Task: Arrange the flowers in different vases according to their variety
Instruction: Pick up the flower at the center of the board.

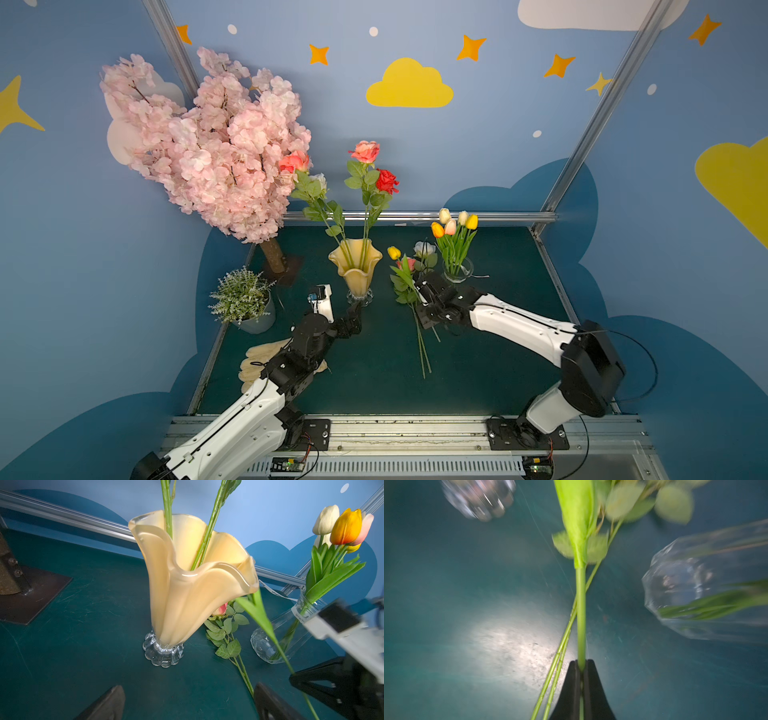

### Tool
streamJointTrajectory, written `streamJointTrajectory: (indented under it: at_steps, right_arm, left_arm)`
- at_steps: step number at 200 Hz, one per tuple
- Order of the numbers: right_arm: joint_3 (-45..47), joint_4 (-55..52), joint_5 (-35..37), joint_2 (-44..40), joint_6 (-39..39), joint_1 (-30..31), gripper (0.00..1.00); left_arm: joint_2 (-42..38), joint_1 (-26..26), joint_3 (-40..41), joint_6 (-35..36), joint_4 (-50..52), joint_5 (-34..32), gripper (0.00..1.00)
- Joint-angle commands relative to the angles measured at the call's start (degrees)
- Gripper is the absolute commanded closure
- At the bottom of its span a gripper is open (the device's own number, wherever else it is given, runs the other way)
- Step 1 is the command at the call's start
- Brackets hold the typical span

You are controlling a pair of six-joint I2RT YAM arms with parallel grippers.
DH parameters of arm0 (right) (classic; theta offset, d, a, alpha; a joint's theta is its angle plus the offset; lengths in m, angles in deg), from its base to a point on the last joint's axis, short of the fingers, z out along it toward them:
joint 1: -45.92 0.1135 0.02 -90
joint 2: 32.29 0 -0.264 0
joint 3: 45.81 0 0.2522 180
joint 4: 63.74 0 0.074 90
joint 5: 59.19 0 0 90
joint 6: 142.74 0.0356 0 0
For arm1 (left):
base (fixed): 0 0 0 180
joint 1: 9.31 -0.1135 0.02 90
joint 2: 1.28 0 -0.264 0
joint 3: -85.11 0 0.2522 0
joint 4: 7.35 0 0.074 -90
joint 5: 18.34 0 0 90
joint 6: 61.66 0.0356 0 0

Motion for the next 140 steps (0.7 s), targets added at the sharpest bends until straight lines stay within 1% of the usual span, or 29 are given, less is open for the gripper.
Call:
streamJointTrajectory:
  at_steps: [1, 38, 67, 81, 101, 140]
  right_arm:
    - [4.2, 9.0, 0.5, -7.5, -1.5, 0.1, 1.00]
    - [10.7, 21.7, 4.2, -19.8, -5.5, -0.1, 1.00]
    - [15.4, 36.0, 7.9, -25.1, -11.8, -1.8, 1.00]
    - [16.0, 41.2, 8.5, -25.6, -13.4, -3.9, 1.00]
    - [14.3, 43.9, 7.4, -24.5, -12.8, -8.0, 1.00]
    - [12.7, 53.7, 4.9, -19.0, -17.2, -13.5, 1.00]
  left_arm:
    - [-0.6, -0.2, 0.9, 0.0, -0.6, 0.1, 0.00]
    - [-0.7, -0.2, 0.9, 0.0, -0.7, 0.3, 0.00]
    - [-0.6, -0.2, 0.9, 0.0, -0.9, 0.4, 0.00]
    - [-0.4, -0.2, 1.0, 0.1, -1.0, 0.4, 0.00]
    - [-0.1, -0.2, 1.0, 0.2, -1.2, 0.5, 0.00]
    - [0.3, -0.2, 1.1, 0.4, -1.6, 0.4, 0.00]
